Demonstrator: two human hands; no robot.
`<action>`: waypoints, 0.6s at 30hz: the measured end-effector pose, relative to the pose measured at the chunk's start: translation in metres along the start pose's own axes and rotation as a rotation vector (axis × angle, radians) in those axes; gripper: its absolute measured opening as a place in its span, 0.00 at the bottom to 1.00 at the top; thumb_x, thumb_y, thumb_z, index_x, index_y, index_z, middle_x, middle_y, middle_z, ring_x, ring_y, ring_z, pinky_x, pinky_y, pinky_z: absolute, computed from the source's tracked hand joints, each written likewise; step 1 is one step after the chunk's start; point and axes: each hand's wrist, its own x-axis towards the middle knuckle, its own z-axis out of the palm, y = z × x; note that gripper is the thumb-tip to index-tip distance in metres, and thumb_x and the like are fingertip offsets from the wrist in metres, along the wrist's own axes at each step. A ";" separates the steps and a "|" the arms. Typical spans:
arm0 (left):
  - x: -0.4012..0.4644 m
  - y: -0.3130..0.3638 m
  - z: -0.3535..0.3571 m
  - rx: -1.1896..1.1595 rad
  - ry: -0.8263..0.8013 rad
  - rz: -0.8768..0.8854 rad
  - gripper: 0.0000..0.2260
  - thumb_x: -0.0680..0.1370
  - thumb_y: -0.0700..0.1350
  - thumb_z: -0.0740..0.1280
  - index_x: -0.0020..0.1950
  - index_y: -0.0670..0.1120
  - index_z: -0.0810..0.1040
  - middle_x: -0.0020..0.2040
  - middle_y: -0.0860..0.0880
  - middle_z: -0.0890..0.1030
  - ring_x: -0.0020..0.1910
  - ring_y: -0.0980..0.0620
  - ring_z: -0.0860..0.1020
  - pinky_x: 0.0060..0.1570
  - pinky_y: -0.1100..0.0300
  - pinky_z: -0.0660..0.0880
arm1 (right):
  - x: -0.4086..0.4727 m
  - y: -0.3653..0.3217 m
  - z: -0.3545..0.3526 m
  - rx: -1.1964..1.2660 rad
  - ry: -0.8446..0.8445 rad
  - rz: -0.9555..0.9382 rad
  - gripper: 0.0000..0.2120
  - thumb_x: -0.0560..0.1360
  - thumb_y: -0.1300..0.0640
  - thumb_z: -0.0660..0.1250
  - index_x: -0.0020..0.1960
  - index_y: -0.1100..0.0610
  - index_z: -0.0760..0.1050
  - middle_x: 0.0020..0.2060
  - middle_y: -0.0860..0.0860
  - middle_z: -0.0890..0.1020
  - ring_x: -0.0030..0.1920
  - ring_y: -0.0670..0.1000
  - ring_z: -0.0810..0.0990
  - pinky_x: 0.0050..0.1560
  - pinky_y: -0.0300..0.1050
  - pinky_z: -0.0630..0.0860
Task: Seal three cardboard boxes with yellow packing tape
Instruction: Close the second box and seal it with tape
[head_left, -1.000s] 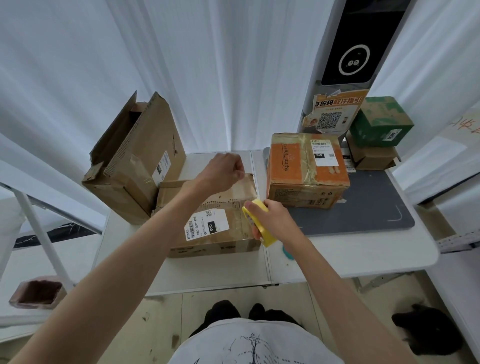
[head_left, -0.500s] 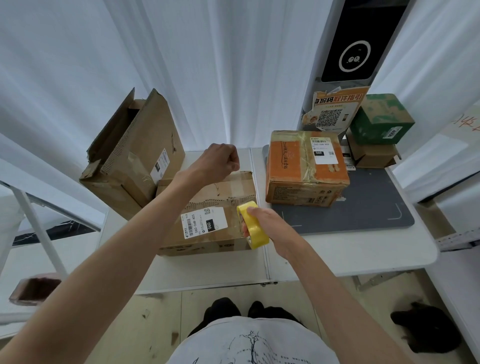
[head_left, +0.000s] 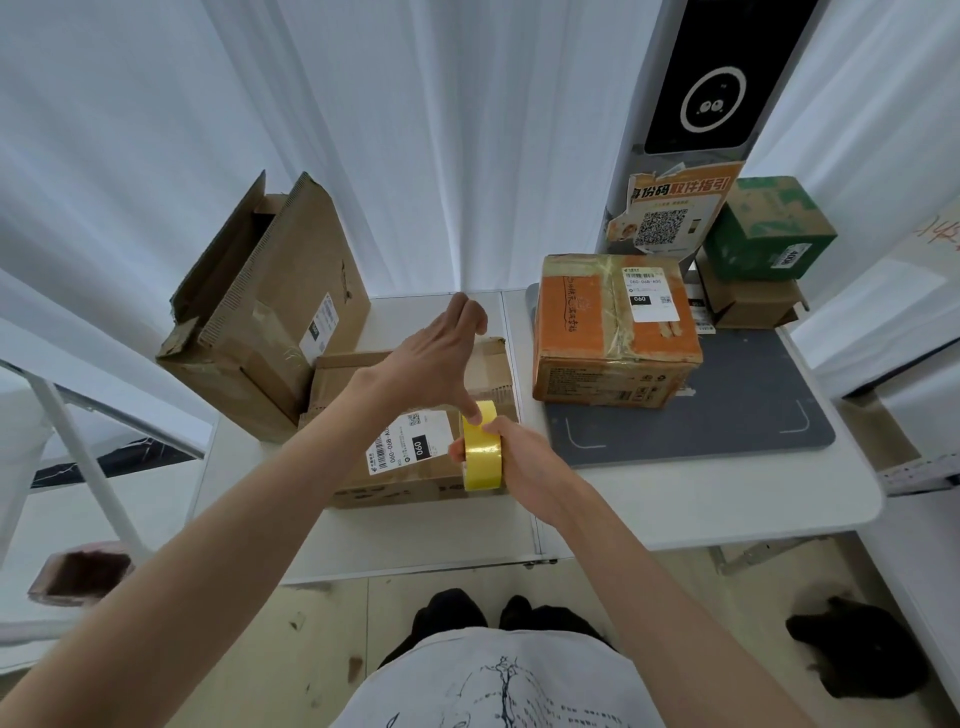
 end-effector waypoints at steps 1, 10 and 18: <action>-0.003 -0.002 0.002 0.029 0.021 0.001 0.46 0.55 0.58 0.85 0.61 0.42 0.63 0.54 0.50 0.59 0.47 0.52 0.65 0.40 0.63 0.64 | 0.002 0.001 0.002 0.013 -0.012 -0.001 0.11 0.84 0.57 0.56 0.65 0.56 0.71 0.48 0.57 0.86 0.50 0.53 0.83 0.53 0.50 0.76; -0.022 -0.010 0.023 0.225 0.007 -0.080 0.48 0.56 0.63 0.83 0.65 0.43 0.64 0.57 0.47 0.62 0.51 0.52 0.63 0.53 0.56 0.70 | 0.024 0.021 0.005 -0.064 -0.079 0.054 0.17 0.83 0.60 0.55 0.70 0.59 0.69 0.56 0.58 0.85 0.55 0.52 0.83 0.56 0.49 0.77; -0.013 -0.009 0.028 0.240 0.007 -0.108 0.48 0.56 0.62 0.83 0.65 0.43 0.63 0.59 0.47 0.64 0.53 0.50 0.67 0.57 0.53 0.71 | 0.044 0.026 -0.016 -0.132 0.234 -0.028 0.15 0.83 0.51 0.60 0.58 0.59 0.80 0.48 0.55 0.87 0.52 0.55 0.84 0.58 0.50 0.79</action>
